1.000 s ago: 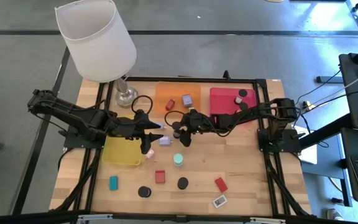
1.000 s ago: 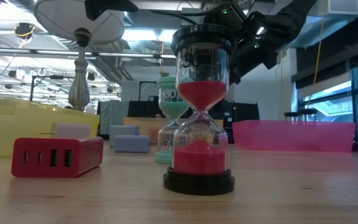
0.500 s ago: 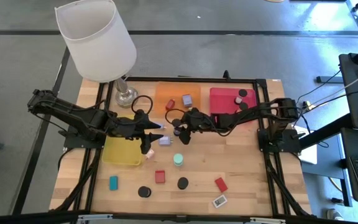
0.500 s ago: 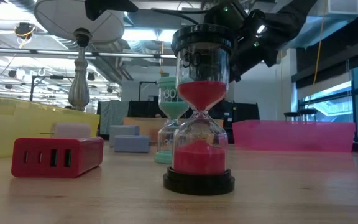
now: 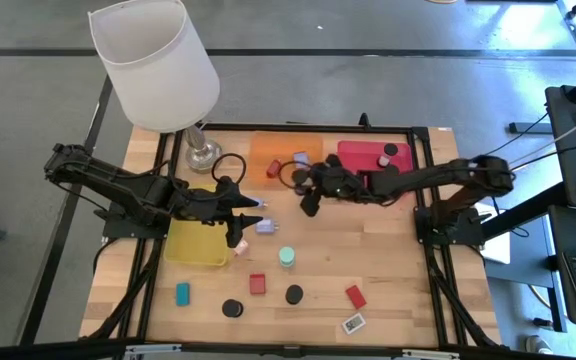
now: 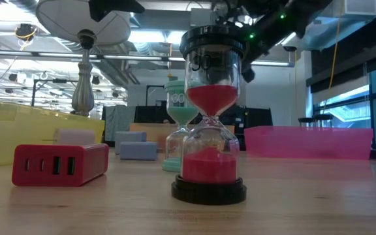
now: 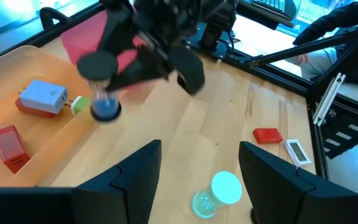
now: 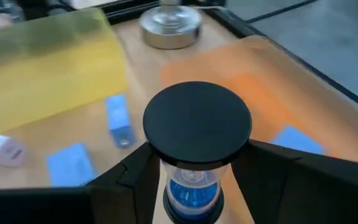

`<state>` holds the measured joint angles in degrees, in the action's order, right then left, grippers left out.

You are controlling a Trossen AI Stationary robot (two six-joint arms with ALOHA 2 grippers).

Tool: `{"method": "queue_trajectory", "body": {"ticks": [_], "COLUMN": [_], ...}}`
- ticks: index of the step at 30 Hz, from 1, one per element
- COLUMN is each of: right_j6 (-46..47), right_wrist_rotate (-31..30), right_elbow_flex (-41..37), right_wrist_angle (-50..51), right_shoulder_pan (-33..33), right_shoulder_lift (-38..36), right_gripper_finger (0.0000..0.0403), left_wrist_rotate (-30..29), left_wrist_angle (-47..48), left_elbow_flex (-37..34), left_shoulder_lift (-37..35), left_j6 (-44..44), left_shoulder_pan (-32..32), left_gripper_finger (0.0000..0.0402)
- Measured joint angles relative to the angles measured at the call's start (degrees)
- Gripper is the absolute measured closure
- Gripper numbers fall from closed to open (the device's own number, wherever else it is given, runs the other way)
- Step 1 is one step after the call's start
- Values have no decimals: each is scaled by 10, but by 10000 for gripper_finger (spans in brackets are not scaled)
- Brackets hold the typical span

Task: Pick & Place Office items
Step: Put the dark blue hourglass into the pink bin

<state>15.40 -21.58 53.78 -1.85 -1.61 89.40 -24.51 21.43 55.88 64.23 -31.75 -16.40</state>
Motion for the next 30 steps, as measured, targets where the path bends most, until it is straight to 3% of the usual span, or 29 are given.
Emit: {"method": "queue_trajectory", "body": {"ticks": [5,17,22,30], "right_j6": [2,65,119,162], "right_wrist_rotate": [-2,-85,-144,-189], "right_elbow_flex": [-39,-219,-279,-309], "right_wrist_angle": [31,26,-25,-102], "right_shoulder_pan": [-35,-123,-143,-151], "right_shoulder_lift": [-68,-280,-288,-230], "right_gripper_finger": [228,227,227,227], "left_wrist_rotate": [0,-3,-25,-36], "left_wrist_angle": [0,-2,-1,0], "left_elbow_flex": [0,0,0,0], "left_shoulder_lift": [0,0,0,0], "left_j6": [0,-6,-5,-5], "left_shoulder_pan": [0,0,0,0], "left_gripper_finger": [190,190,190,190]}}
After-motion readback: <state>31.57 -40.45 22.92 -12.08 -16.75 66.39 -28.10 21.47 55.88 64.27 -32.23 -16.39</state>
